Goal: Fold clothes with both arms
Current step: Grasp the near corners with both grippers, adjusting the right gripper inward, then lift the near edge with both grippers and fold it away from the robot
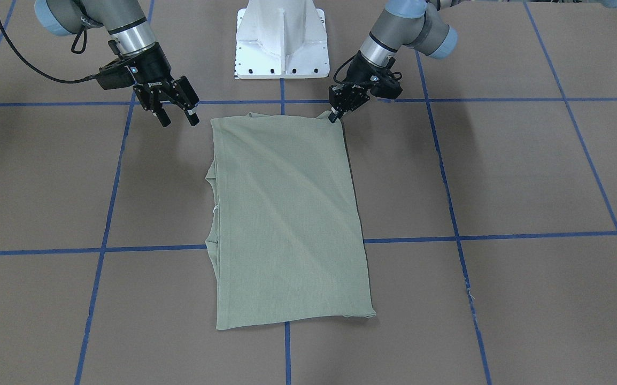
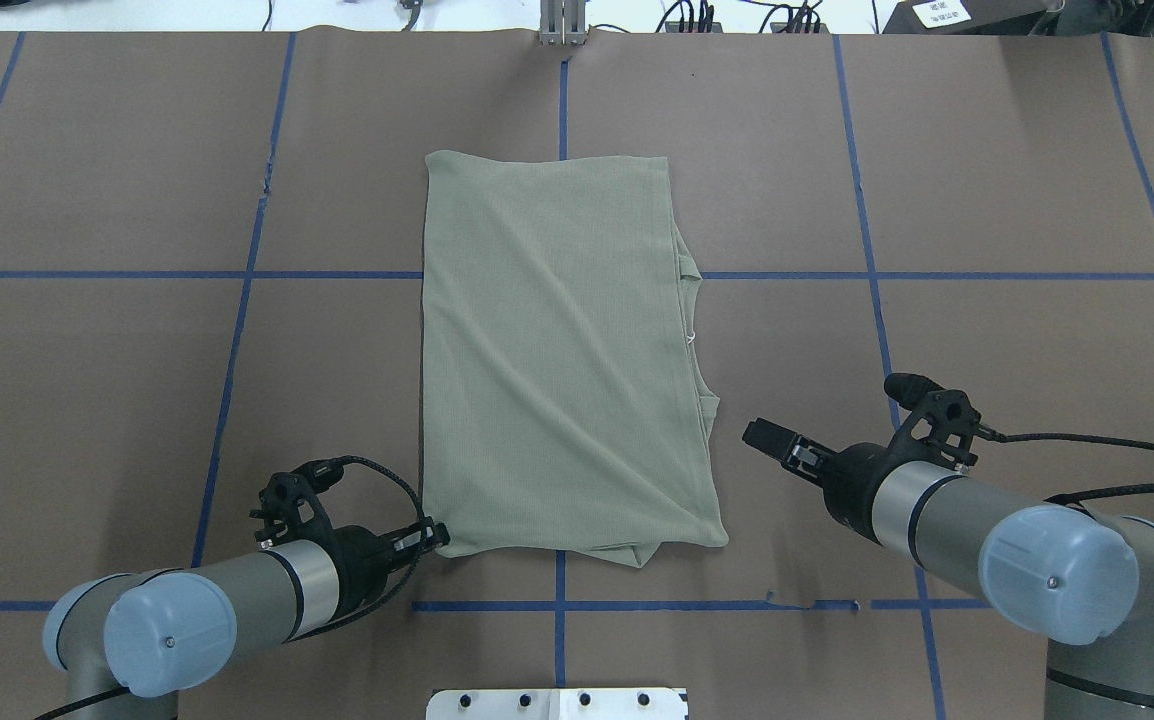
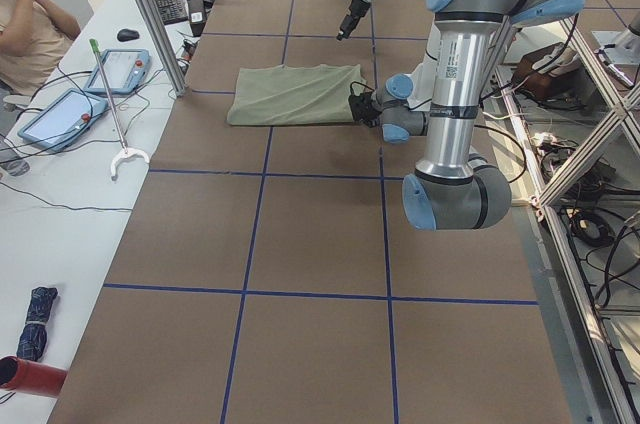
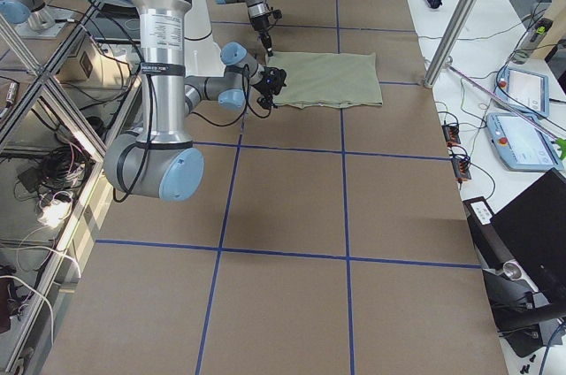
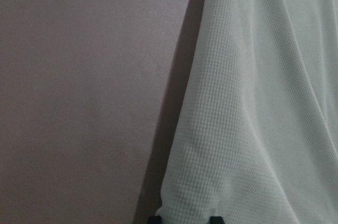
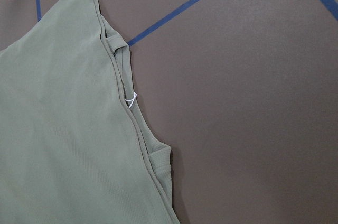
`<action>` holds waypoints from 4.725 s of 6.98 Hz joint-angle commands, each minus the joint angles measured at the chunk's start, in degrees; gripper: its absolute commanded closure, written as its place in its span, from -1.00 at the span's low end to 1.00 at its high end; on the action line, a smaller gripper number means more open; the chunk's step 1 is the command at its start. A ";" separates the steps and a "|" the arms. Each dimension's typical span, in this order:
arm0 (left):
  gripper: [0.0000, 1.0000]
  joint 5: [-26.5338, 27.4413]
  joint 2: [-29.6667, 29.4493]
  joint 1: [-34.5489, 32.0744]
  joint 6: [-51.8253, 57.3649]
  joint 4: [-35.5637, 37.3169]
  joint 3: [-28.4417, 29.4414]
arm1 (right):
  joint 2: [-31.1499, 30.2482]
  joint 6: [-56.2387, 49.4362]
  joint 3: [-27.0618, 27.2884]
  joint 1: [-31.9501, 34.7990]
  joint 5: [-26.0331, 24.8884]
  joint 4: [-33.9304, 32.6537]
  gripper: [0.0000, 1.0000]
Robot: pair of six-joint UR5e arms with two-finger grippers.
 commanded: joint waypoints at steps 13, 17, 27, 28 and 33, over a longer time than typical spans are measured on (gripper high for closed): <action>1.00 0.02 -0.49 -0.05 0.09 -0.02 -1.53 | 22.29 16.97 -10.39 -7.37 -0.24 -29.89 -0.78; 1.00 0.02 -0.58 -0.13 0.09 -0.02 -1.53 | 24.12 18.55 -11.70 -7.45 -0.94 -29.71 -0.18; 1.00 -12.08 -0.22 -1.36 4.58 32.21 -37.02 | 26.67 19.09 21.77 -9.92 0.89 -62.22 1.00; 1.00 -12.11 -0.66 -1.80 4.84 32.23 -34.16 | 27.21 18.30 19.34 -10.00 0.99 -61.71 1.00; 1.00 -12.02 -11.47 -16.28 19.41 30.66 -10.61 | 30.98 5.92 -4.21 3.77 3.44 -44.22 1.00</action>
